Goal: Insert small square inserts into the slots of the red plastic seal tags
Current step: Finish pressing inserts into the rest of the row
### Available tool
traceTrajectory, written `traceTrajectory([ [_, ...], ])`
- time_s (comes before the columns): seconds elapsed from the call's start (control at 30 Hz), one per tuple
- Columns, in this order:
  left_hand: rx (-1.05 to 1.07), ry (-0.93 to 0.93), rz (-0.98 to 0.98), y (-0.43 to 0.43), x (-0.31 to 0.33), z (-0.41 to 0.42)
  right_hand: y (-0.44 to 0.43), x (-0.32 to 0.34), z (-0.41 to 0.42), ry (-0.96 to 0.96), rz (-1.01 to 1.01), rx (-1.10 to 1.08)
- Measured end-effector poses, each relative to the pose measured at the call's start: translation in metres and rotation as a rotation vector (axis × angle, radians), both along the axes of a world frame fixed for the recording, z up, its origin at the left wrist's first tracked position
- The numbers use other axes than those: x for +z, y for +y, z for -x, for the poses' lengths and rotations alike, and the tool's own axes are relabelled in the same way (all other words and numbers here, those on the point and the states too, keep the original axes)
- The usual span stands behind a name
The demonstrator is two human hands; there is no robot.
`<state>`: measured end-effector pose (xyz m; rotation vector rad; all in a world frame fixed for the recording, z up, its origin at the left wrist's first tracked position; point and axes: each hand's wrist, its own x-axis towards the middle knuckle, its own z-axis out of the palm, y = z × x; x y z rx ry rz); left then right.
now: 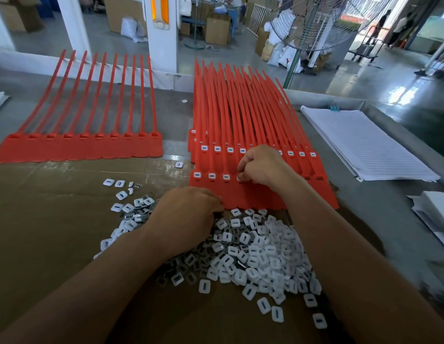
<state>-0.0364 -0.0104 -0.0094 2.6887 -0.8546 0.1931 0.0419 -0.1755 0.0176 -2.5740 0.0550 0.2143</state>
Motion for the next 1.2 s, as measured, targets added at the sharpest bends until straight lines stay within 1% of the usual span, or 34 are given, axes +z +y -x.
traceTrajectory([
  [0.1, 0.003, 0.001, 0.0, 0.0, 0.0, -0.001, -0.003, -0.001, 0.004, -0.033, -0.034, 0.016],
  [0.3, 0.005, -0.001, -0.006, 0.0, 0.0, -0.001, -0.01, -0.007, 0.011, -0.165, -0.043, 0.087],
  [0.4, -0.001, -0.006, -0.02, -0.001, 0.001, -0.001, -0.017, -0.012, 0.014, -0.225, -0.081, 0.093],
  [0.57, -0.003, 0.0, -0.03, 0.0, 0.001, -0.003, -0.025, -0.017, 0.022, -0.241, -0.169, 0.107],
  [0.9, 0.017, 0.006, -0.041, -0.001, -0.001, -0.004, -0.04, 0.003, 0.048, -0.183, -0.239, 0.247],
  [1.0, 0.024, 0.02, -0.045, -0.002, -0.001, -0.005, -0.042, 0.012, 0.058, -0.083, -0.23, 0.336],
  [1.2, 0.04, 0.023, -0.053, -0.003, 0.0, -0.005, -0.037, 0.023, 0.071, 0.143, -0.149, 0.566],
])
